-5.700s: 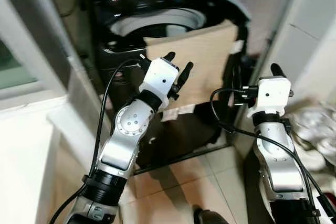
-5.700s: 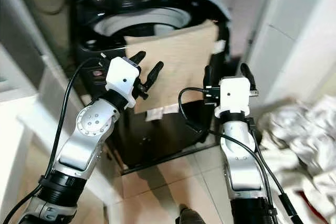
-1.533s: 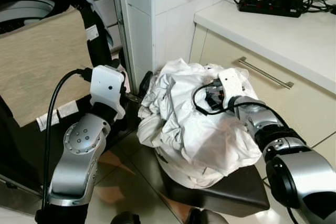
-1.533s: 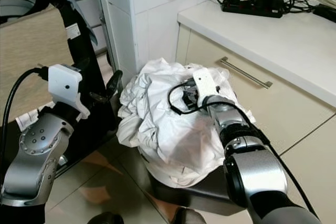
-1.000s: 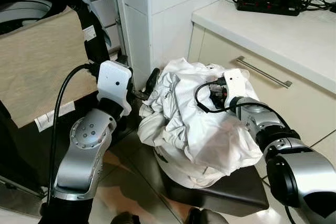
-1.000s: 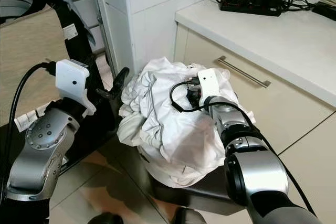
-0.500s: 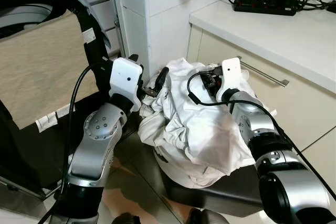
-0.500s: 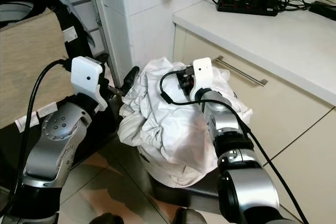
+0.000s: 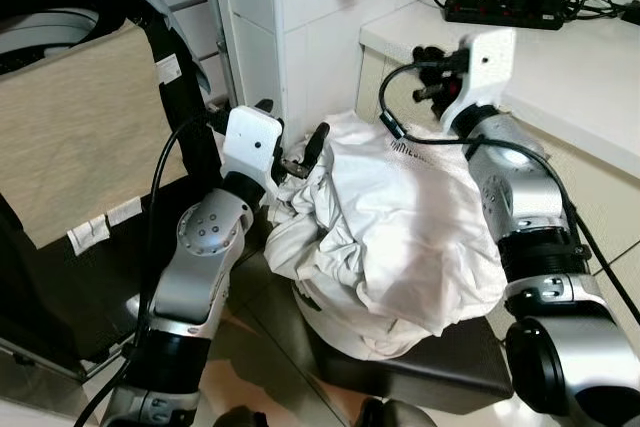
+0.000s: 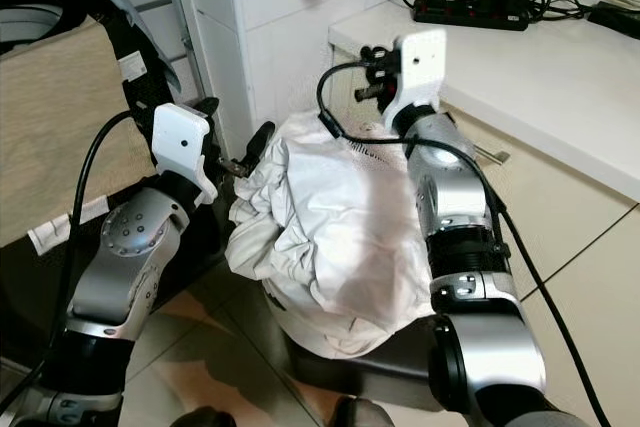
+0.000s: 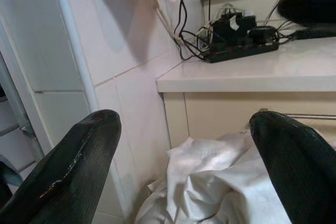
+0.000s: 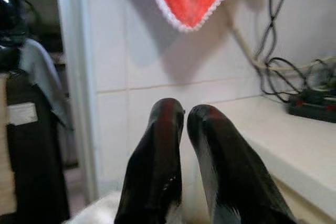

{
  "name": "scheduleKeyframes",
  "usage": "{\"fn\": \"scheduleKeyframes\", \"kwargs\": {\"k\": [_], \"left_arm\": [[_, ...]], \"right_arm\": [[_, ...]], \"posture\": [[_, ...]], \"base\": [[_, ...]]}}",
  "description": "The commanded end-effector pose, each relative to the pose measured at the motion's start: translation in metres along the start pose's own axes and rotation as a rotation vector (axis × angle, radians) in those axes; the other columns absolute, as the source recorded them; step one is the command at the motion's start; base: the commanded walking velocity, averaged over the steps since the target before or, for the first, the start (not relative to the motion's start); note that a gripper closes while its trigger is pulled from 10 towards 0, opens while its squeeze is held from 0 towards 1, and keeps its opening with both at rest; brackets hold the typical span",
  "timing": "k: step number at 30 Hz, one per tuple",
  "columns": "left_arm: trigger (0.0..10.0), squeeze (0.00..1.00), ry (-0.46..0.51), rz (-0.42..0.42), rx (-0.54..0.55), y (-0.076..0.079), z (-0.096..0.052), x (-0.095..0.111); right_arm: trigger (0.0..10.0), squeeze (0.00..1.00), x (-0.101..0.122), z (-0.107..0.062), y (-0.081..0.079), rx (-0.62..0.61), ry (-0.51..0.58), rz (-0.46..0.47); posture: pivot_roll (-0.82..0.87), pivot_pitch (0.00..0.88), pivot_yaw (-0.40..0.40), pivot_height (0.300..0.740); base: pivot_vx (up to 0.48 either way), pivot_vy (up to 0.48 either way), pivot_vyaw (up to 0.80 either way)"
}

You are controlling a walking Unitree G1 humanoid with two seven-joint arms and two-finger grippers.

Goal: Clothes washing

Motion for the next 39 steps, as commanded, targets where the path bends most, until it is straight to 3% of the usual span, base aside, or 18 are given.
{"fn": "scheduleKeyframes", "kwargs": {"k": [1, 6, 7, 10, 12, 14, 15, 17, 21, 22, 23, 25, 28, 31, 32, 33, 35, 39], "left_arm": [[10.0, 0.0, 0.015, 0.021, 0.006, -0.002, 0.004, 0.003], [10.0, 0.0, -0.002, 0.039, 0.041, -0.008, 0.003, -0.001], [10.0, 0.0, -0.016, 0.041, 0.039, -0.01, 0.003, -0.005], [10.0, 0.0, -0.022, 0.056, 0.006, -0.011, 0.005, -0.008], [10.0, 0.0, -0.02, 0.061, -0.009, -0.014, 0.007, -0.009], [10.0, 0.0, -0.025, 0.061, -0.038, -0.022, 0.015, -0.012], [10.0, 0.0, -0.025, 0.061, -0.038, -0.022, 0.015, -0.012], [10.0, 0.0, -0.063, 0.097, -0.09, -0.027, 0.033, -0.021], [10.0, 0.0, -0.138, 0.145, -0.135, -0.029, 0.058, -0.031], [10.0, 0.0, -0.138, 0.145, -0.135, -0.029, 0.058, -0.031], [10.0, 0.0, -0.186, 0.16, -0.162, -0.024, 0.069, -0.035], [10.0, 0.0, -0.211, 0.18, -0.172, -0.019, 0.078, -0.034], [10.0, 0.0, -0.232, 0.172, -0.197, -0.008, 0.088, -0.03], [10.0, 0.0, -0.241, 0.181, -0.213, 0.0, 0.092, -0.028], [10.0, 0.0, -0.25, 0.193, -0.219, 0.002, 0.094, -0.028], [10.0, 0.0, -0.265, 0.214, -0.224, 0.004, 0.095, -0.029], [10.0, 0.0, -0.279, 0.254, -0.2, -0.004, 0.103, -0.018], [10.0, 0.0, -0.239, 0.228, -0.156, -0.023, 0.112, 0.005]], "right_arm": [[10.0, 0.0, -0.014, -0.01, 0.005, -0.036, -0.056, -0.033], [10.0, 0.0, -0.015, -0.029, -0.003, -0.013, -0.047, -0.042], [10.0, 1.0, 0.001, -0.046, 0.007, -0.011, 0.007, -0.045], [10.0, 1.0, 0.014, -0.065, 0.024, -0.024, 0.036, -0.06], [10.0, 1.0, 0.014, -0.074, 0.032, -0.038, 0.035, -0.068], [10.0, 1.0, 0.006, -0.097, 0.048, -0.068, 0.0, -0.102], [10.0, 1.0, 0.006, -0.097, 0.048, -0.068, 0.0, -0.102], [10.0, 1.0, -0.008, -0.131, 0.056, -0.126, -0.052, -0.118], [10.0, 1.0, -0.024, -0.174, 0.051, -0.198, -0.1, -0.121], [10.0, 1.0, -0.024, -0.174, 0.051, -0.198, -0.1, -0.121], [10.0, 1.0, -0.03, -0.195, 0.043, -0.236, -0.12, -0.128], [10.0, 1.0, -0.034, -0.213, 0.034, -0.267, -0.14, -0.116], [10.0, 1.0, -0.039, -0.233, 0.018, -0.3, -0.177, -0.126], [10.0, 1.0, -0.039, -0.241, 0.011, -0.314, -0.193, -0.15], [10.0, 0.93, -0.038, -0.244, 0.008, -0.32, -0.195, -0.151], [10.0, 0.0, -0.038, -0.248, 0.005, -0.33, -0.2, -0.145], [10.0, 0.0, -0.037, -0.256, -0.002, -0.352, -0.215, -0.127], [10.0, 0.0, -0.036, -0.264, -0.004, -0.373, -0.229, -0.127]], "posture": [[-0.12, 0.0, 0.008, 0.731], [-0.12, 0.0, 0.013, 0.731], [-0.14, 0.0, 0.032, 0.731], [-0.16, 0.0, 0.044, 0.731], [-0.19, 0.0, 0.061, 0.731], [-0.22, 0.0, 0.078, 0.731], [-0.22, 0.0, 0.078, 0.731], [-0.29, 0.0, 0.124, 0.731], [-0.38, 0.0, 0.191, 0.731], [-0.38, 0.0, 0.191, 0.731], [-0.43, 0.022, 0.225, 0.731], [-0.46, 0.047, 0.244, 0.731], [-0.52, 0.104, 0.284, 0.731], [-0.54, 0.129, 0.298, 0.731], [-0.55, 0.153, 0.31, 0.731], [-0.56, 0.163, 0.316, 0.731], [-0.58, 0.182, 0.331, 0.731], [-0.58, 0.183, 0.337, 0.731]], "base": [[0.0, 0.0, 0.0], [0.0, 0.0, 0.0], [0.0, 0.0, 0.0], [0.0, 0.0, 0.0], [0.0, 0.0, 0.0], [0.0, 0.0, 0.0], [0.0, 0.0, 0.0], [0.0, 0.0, 0.0], [0.0, 0.0, 0.0], [0.0, 0.0, 0.0], [0.0, 0.0, 0.0], [0.0, 0.0, 0.0], [0.0, 0.0, 0.0], [0.0, 0.0, 0.0], [0.0, 0.0, 0.0], [0.0, 0.0, 0.0], [0.0, 0.0, 0.0], [0.0, 0.0, 0.0]]}}
Point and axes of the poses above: a point about 5 cm out from each wrist's last joint towards the gripper, its own z axis pointing out of the wrist towards the gripper, its own x axis along the axis of the wrist's last joint, y = z × x, the point moved 5 cm from there along z, pointing out of the wrist towards the gripper, and after that the axes turned 6 degrees about z, right-handed, at the moved point
